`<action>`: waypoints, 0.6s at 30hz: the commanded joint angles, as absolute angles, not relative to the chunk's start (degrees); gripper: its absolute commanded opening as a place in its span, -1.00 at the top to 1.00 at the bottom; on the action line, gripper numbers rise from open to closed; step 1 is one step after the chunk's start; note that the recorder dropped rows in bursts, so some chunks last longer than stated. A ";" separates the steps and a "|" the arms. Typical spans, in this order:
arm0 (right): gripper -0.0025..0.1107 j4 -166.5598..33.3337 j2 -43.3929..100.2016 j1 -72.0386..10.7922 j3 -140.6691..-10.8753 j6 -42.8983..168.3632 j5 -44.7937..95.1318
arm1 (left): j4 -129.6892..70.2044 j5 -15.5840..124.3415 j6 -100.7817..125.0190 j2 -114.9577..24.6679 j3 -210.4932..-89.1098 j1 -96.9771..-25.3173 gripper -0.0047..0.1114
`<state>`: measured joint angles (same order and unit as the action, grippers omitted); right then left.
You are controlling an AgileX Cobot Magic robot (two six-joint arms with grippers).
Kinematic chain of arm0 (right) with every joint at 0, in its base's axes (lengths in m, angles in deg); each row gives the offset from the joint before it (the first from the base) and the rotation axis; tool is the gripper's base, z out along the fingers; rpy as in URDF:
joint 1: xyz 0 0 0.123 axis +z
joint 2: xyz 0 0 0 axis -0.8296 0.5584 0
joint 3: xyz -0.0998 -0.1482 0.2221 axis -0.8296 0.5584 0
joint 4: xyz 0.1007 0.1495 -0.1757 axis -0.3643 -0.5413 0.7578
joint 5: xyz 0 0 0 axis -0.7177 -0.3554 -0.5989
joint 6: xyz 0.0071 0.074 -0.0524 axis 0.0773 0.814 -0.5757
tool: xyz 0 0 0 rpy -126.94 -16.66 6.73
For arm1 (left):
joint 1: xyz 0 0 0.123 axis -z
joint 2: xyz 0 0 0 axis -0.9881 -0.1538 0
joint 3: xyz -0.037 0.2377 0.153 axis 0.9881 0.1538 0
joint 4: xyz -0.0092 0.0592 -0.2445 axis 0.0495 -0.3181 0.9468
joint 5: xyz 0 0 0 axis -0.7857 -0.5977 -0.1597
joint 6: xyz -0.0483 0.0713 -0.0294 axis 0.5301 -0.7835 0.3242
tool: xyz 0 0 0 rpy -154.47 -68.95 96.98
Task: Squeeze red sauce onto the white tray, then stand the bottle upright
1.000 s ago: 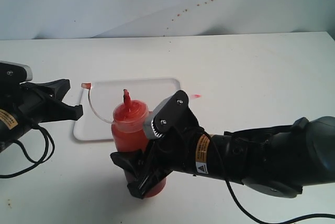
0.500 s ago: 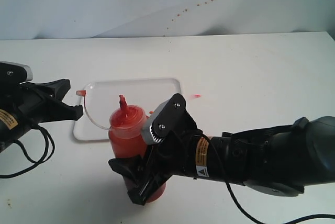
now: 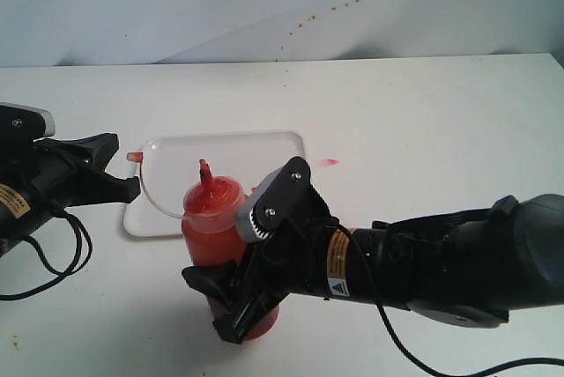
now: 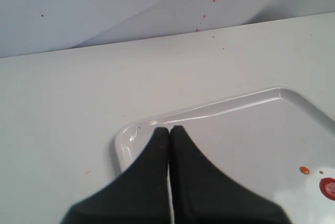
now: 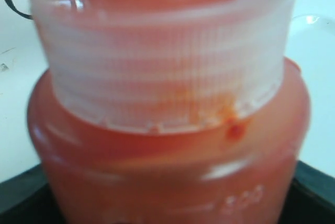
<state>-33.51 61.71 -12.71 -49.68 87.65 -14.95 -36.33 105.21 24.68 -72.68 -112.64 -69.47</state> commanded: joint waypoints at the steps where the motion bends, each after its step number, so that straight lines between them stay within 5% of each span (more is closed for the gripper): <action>1: 0.96 -33.63 61.05 -12.63 -53.31 88.29 -14.16 | -36.33 106.03 25.11 -72.89 -112.48 -69.28 0.92; 18: 0.96 -26.97 62.49 -12.63 -54.33 93.52 -11.81 | -40.84 105.55 26.49 -72.89 -112.48 -69.28 0.92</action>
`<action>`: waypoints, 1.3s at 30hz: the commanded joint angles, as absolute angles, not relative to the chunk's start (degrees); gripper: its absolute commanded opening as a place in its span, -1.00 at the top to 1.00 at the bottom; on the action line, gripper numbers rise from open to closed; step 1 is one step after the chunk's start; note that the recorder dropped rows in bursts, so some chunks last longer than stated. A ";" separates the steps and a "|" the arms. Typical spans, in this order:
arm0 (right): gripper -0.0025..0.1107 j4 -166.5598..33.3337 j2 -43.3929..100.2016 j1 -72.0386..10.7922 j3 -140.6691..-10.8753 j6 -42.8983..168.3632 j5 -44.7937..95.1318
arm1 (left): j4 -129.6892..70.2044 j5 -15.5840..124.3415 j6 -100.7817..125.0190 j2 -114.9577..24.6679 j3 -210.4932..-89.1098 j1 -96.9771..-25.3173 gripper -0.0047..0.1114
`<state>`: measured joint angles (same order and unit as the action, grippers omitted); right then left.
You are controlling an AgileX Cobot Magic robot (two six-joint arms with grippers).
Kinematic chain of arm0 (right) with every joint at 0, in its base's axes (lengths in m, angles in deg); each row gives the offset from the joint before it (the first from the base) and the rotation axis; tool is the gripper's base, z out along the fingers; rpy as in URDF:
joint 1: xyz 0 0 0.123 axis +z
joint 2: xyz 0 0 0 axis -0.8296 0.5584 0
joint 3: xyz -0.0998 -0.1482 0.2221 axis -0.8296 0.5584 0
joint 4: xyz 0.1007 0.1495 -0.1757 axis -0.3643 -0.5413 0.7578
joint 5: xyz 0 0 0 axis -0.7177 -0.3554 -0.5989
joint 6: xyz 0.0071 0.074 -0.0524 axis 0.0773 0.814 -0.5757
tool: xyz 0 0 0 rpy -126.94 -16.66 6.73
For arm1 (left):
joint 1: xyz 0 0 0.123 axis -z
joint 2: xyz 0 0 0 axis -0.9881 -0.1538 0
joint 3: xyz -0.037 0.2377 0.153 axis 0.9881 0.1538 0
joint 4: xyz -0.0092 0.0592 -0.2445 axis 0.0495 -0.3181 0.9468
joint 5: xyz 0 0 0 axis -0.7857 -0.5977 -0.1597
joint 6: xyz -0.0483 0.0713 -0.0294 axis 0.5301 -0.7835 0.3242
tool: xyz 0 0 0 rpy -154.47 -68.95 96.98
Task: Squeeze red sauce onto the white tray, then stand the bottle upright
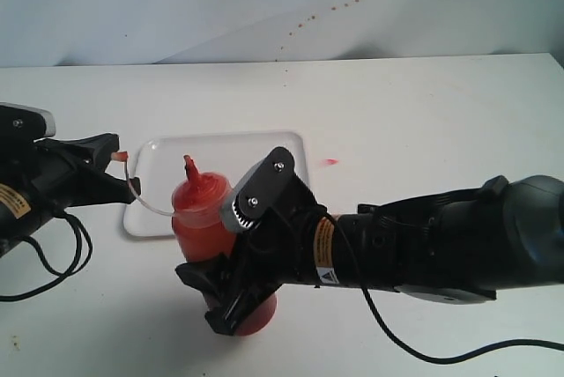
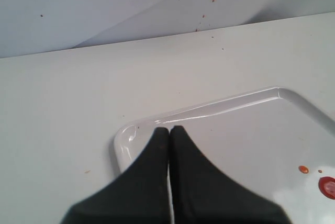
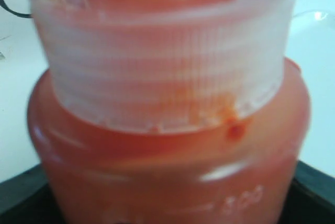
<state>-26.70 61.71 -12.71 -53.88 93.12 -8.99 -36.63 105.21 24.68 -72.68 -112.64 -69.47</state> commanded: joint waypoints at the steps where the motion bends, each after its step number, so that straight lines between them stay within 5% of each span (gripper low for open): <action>1: 0.96 -27.31 63.31 -12.63 -54.33 93.52 -12.91 | -43.10 105.55 27.55 -72.89 -112.48 -69.28 0.92; 29: 0.95 -33.14 66.80 -12.63 -54.33 87.10 -20.44 | -60.48 111.14 31.05 -72.89 -112.48 -69.28 0.92; 39: 0.14 -33.14 66.80 -12.63 -54.33 87.10 -20.44 | -64.22 113.05 31.05 -72.89 -112.48 -69.28 0.92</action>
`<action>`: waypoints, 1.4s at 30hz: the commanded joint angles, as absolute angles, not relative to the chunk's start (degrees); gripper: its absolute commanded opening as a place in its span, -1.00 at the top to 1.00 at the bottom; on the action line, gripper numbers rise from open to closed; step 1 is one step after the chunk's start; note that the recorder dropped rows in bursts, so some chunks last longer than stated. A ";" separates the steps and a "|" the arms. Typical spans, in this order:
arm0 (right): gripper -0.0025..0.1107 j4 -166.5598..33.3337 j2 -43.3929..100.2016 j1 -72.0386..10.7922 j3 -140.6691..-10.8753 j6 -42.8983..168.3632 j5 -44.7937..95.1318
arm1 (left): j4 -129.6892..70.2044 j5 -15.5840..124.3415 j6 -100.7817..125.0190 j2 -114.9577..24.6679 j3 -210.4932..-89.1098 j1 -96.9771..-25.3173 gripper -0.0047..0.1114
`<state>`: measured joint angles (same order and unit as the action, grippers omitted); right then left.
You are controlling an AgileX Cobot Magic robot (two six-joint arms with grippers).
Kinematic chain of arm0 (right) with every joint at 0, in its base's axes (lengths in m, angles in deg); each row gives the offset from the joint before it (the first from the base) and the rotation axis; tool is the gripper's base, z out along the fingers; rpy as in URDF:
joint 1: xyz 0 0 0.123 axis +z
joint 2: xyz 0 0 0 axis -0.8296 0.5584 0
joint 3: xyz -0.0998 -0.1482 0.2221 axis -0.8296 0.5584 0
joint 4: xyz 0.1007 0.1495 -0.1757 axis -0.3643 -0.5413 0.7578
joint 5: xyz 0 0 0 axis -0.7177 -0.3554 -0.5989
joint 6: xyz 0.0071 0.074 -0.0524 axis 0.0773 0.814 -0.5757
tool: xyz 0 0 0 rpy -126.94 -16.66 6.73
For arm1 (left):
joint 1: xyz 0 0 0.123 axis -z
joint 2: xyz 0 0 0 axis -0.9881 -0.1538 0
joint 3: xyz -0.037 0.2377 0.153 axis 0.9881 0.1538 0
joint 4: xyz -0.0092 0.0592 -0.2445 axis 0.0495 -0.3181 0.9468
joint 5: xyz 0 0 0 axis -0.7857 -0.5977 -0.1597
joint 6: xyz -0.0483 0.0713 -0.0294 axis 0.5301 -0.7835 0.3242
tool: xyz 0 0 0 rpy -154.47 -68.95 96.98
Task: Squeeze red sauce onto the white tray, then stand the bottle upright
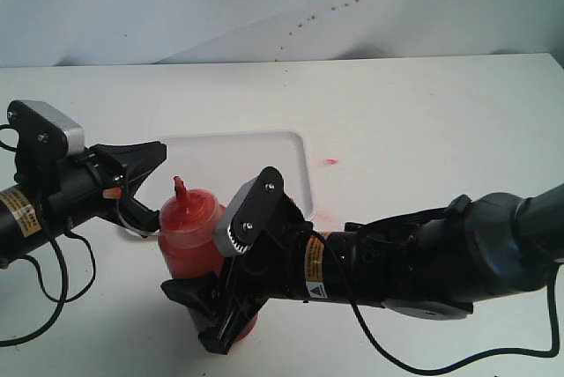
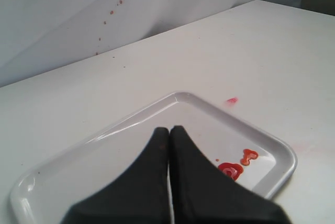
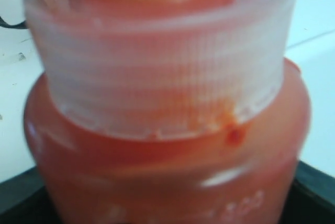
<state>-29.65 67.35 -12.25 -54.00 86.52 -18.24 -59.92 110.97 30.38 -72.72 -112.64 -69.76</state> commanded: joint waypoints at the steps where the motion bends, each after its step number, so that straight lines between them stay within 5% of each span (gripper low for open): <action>1: 0.06 -33.14 66.80 -12.63 -54.33 87.10 -20.44 | -64.22 113.05 31.05 -72.89 -112.48 -69.28 0.92; 10: -0.34 -33.14 66.80 -12.63 -54.33 87.10 -20.44 | -64.22 113.05 31.05 -72.89 -112.48 -69.28 0.92; 42: -0.35 -12.97 58.71 -12.63 -53.96 105.63 -5.78 | -63.33 113.05 30.90 -72.89 -112.48 -69.28 0.92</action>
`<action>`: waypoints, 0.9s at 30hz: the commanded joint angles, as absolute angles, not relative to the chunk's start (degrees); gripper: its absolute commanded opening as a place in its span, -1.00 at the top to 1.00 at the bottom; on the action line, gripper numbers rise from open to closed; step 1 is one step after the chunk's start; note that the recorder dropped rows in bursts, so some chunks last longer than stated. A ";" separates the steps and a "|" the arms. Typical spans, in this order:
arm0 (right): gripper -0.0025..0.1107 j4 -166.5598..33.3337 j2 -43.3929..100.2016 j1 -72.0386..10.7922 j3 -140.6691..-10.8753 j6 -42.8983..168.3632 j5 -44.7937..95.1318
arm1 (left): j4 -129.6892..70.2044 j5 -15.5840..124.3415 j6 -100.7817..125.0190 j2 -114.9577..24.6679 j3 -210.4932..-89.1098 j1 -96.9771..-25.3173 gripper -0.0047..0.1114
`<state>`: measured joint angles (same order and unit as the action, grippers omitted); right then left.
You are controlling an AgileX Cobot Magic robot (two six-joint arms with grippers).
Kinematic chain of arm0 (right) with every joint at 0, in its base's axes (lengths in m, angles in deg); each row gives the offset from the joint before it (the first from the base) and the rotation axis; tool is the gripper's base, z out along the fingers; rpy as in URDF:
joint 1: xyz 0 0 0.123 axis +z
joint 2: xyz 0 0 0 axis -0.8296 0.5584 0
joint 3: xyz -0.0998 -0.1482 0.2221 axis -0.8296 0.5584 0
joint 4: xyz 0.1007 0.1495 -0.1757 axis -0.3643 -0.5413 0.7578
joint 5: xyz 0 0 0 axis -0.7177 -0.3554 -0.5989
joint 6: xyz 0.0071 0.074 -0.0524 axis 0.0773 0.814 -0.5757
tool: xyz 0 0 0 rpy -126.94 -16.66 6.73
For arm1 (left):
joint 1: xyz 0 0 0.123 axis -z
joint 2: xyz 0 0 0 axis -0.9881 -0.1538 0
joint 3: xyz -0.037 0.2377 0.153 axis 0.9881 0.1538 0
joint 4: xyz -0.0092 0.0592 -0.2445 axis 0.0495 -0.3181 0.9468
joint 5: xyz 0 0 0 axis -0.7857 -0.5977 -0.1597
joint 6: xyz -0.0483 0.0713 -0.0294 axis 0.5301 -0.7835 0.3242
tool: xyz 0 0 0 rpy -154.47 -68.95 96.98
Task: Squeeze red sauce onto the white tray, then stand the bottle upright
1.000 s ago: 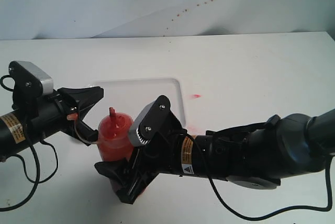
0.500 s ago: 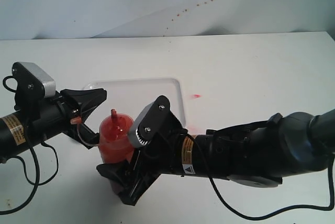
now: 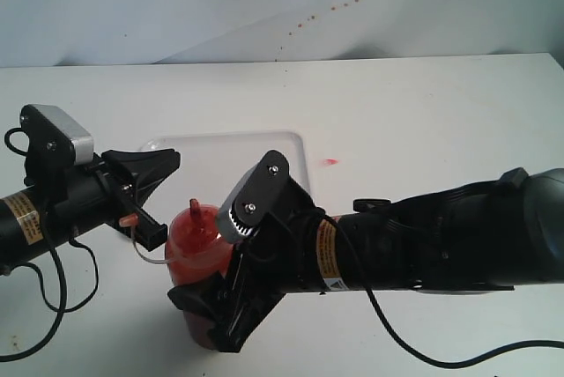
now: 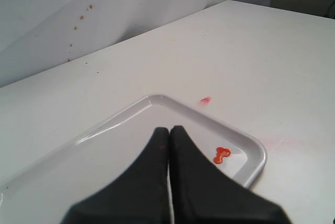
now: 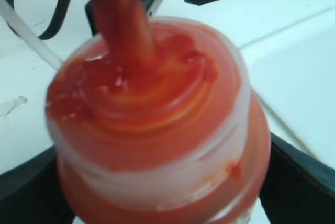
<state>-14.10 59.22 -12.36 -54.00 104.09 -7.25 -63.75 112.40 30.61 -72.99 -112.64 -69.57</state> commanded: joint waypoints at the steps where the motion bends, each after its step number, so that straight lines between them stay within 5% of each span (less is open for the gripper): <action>1: -0.35 -13.21 58.71 -12.63 -53.96 105.61 -5.51 | -63.33 113.05 30.90 -72.89 -112.48 -69.28 0.92; 7: -0.36 -13.21 58.71 -12.63 -53.96 105.49 -5.51 | -63.33 113.05 30.90 -72.89 -112.48 -69.28 0.92; 14: -0.73 -13.06 58.71 -12.63 -53.96 104.50 -5.51 | -63.33 113.05 30.90 -72.89 -112.48 -69.28 0.92; 27: -0.74 -9.90 57.79 -12.63 -53.96 106.21 -5.13 | -63.33 113.05 30.90 -72.89 -112.48 -69.28 0.92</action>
